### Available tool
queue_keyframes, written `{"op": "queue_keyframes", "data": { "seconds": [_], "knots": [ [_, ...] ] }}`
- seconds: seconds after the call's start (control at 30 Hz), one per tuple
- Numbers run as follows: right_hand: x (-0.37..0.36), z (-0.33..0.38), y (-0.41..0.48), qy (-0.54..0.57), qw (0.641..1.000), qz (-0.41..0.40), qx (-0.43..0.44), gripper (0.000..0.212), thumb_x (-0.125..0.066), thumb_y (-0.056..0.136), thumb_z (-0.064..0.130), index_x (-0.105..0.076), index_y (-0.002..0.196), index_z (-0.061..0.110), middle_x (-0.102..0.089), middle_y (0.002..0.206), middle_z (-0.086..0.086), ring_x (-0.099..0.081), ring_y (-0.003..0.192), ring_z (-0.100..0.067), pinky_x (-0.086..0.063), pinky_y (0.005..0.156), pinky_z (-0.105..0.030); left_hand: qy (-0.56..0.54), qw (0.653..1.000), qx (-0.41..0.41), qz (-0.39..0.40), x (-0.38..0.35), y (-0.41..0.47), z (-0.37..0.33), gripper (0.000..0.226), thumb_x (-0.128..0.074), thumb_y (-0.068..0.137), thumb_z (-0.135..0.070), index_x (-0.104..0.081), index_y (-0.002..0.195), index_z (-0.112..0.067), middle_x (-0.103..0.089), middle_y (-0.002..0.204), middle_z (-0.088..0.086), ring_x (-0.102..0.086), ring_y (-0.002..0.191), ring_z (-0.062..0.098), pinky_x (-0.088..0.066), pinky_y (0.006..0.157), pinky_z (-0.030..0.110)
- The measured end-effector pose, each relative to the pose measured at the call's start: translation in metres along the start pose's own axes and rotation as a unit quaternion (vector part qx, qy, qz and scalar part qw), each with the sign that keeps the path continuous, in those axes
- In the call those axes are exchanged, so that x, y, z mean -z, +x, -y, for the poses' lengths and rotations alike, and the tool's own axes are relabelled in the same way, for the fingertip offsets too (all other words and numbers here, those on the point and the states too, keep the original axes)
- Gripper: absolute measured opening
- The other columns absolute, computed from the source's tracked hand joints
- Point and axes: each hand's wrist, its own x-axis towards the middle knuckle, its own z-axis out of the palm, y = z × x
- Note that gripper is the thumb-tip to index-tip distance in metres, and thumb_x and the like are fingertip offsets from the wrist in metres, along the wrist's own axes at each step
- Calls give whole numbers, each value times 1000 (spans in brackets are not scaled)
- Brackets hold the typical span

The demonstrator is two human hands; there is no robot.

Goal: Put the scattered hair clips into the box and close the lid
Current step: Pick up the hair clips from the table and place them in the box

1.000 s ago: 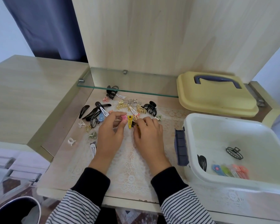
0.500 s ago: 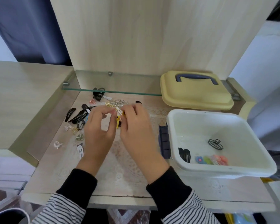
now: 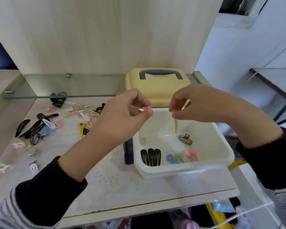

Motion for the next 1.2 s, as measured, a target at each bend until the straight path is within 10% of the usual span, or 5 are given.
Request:
{"op": "queue_keyframes", "data": {
  "seconds": [0.3,0.5,0.87,1.03,1.2],
  "knots": [
    [-29,-41,28,-168,947,272,-29,8,-66,80,18,-64,73,19,-66,66,5,-58,57,-7,-40,51,-18,212,899,83,374,-67,41,-3,6,-64,88,-17,-66,93,-20,-75,86,-1,-65,69,6,-53,68,19],
    [-53,-48,36,-182,920,347,-20,8,-67,83,16,-69,85,9,-60,60,5,-57,58,-11,-43,54,-20,235,845,133,462,-87,53,11,15,-62,85,-2,-69,96,-10,-68,77,-1,-60,51,-1,-52,56,13],
    [-63,-53,33,-240,921,307,2,32,-65,86,18,-48,58,17,-54,64,1,-51,58,-15,-44,60,-28,359,824,57,434,-93,45,26,11,-70,80,-23,-75,89,-20,-73,92,-5,-66,89,17,-55,84,38],
    [-46,-48,27,-210,941,266,1,25,-51,96,27,-61,115,16,-63,112,-1,-58,101,-20,-39,78,-25,388,835,40,388,-86,41,24,21,-61,88,-30,-64,109,-30,-65,110,-5,-60,102,18,-50,89,34],
    [-31,-41,21,-180,958,225,-9,31,-42,98,37,-62,115,20,-67,109,1,-59,104,-18,-44,81,-27,412,860,-17,301,-68,35,10,26,-44,97,-40,-58,118,-34,-65,113,-12,-57,104,12,-45,79,27]
  ]
}}
